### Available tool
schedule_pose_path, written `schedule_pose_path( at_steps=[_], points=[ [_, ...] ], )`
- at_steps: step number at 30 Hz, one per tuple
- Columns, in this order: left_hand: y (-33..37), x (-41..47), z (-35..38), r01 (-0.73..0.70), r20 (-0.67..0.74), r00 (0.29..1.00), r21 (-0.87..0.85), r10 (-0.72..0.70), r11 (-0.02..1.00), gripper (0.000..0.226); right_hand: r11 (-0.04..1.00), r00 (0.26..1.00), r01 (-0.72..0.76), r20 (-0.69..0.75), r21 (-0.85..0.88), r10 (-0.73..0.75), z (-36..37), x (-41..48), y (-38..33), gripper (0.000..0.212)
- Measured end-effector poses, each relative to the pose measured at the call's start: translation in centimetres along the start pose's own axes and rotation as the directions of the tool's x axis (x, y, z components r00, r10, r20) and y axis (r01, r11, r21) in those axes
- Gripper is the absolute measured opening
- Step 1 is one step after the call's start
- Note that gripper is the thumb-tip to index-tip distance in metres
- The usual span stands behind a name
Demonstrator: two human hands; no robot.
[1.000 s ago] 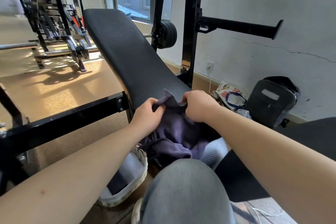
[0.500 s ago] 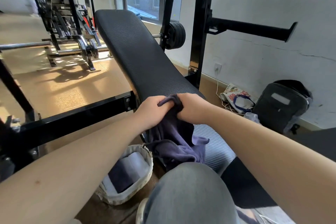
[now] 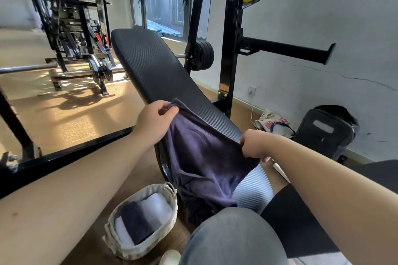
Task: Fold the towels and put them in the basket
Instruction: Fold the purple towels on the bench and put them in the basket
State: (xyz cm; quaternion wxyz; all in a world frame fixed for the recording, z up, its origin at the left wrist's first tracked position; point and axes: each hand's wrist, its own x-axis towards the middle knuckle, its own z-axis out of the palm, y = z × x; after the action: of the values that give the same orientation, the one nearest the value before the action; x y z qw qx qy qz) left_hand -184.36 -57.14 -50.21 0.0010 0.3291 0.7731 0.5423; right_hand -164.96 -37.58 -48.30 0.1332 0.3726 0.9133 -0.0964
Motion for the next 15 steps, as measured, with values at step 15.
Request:
schedule_pose_path(
  at_steps=[15],
  points=[
    [-0.4, 3.6, -3.9, 0.191, -0.120, 0.960, -0.379, -0.252, 0.906, 0.017, 0.481, 0.879, 0.309, -0.440, 0.821, 0.185, -2.7, 2.1, 1.5, 0.019]
  ],
)
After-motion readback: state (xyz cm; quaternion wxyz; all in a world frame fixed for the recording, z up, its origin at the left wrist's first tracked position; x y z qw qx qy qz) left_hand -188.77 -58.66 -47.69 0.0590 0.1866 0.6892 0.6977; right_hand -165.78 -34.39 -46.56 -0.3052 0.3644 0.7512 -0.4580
